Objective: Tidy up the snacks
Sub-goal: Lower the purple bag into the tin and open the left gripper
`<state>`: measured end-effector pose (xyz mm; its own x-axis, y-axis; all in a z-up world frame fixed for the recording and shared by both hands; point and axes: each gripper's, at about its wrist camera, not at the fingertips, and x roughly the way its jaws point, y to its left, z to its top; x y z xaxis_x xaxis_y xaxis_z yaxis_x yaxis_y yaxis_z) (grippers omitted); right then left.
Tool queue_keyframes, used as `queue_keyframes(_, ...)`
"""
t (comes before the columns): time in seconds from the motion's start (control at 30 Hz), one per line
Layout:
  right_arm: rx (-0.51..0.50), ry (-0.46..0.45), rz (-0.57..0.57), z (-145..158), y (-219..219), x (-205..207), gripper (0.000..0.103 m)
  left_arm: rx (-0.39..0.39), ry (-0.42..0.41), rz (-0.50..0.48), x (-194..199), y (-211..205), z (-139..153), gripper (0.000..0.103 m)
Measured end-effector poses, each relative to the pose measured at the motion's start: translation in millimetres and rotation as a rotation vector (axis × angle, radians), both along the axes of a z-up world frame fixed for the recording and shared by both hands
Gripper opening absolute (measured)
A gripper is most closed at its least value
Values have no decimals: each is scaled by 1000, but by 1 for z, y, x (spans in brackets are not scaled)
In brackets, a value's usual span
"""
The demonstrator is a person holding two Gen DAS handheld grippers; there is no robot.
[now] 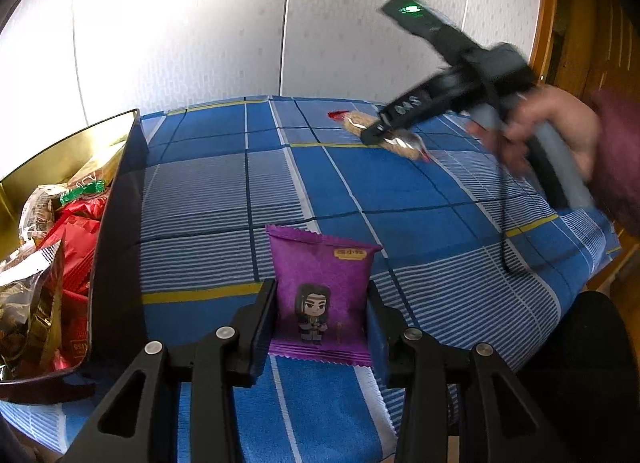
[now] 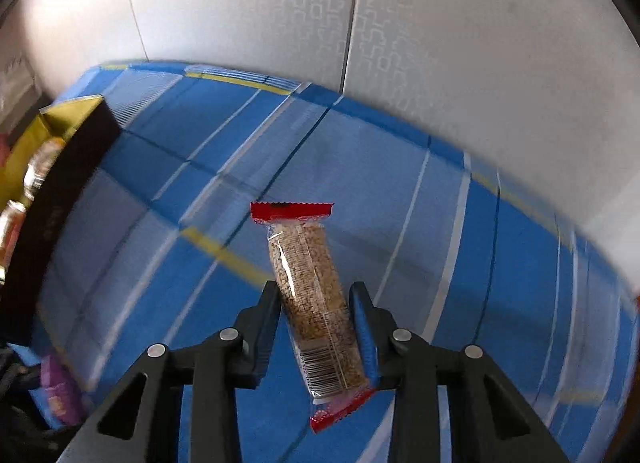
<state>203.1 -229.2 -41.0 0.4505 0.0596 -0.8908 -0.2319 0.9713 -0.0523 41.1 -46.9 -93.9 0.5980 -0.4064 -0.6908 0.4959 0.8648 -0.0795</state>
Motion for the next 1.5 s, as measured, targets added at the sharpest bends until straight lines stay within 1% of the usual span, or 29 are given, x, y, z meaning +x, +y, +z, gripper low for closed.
queue_keyframes(0.07, 54, -15, -12, 0, 5, -25, 36, 1, -1, 0, 0, 0, 0, 41)
queue_keyframes(0.23, 98, -37, -16, -10, 22, -68, 36, 2, 31, 14, 3, 0, 3, 41)
queue_keyframes(0.27, 102, -41, -18, -11, 24, -71, 36, 0, 33, 17, 2, 1, 6, 41)
queue_keyframes(0.3, 85, -60, -19, -11, 27, -76, 36, -3, 30, 18, 0, 1, 10, 41)
queue_keyframes(0.37, 34, -92, -10, -17, 34, -79, 35, -9, 3, 16, -6, 2, 21, 41)
queue_keyframes(0.43, 15, -126, -14, -18, 36, -82, 35, -8, -25, 20, -13, 2, 33, 41)
queue_keyframes(0.53, 38, -158, -34, -20, 33, -88, 35, -34, -25, 44, -17, 8, 47, 41)
queue_keyframes(0.7, 63, -250, -57, -24, 29, -101, 35, -52, -6, 106, -20, 21, 62, 41)
queue_keyframes(1.0, 61, -275, -76, -23, 29, -110, 35, -39, -53, 200, -34, 49, 82, 41)
queue_keyframes(1.3, 62, -280, -78, -21, 30, -112, 35, -31, -35, 294, -31, 80, 76, 42)
queue_keyframes(1.5, 64, -279, -77, -21, 29, -112, 35, -26, -46, 340, -31, 95, 75, 42)
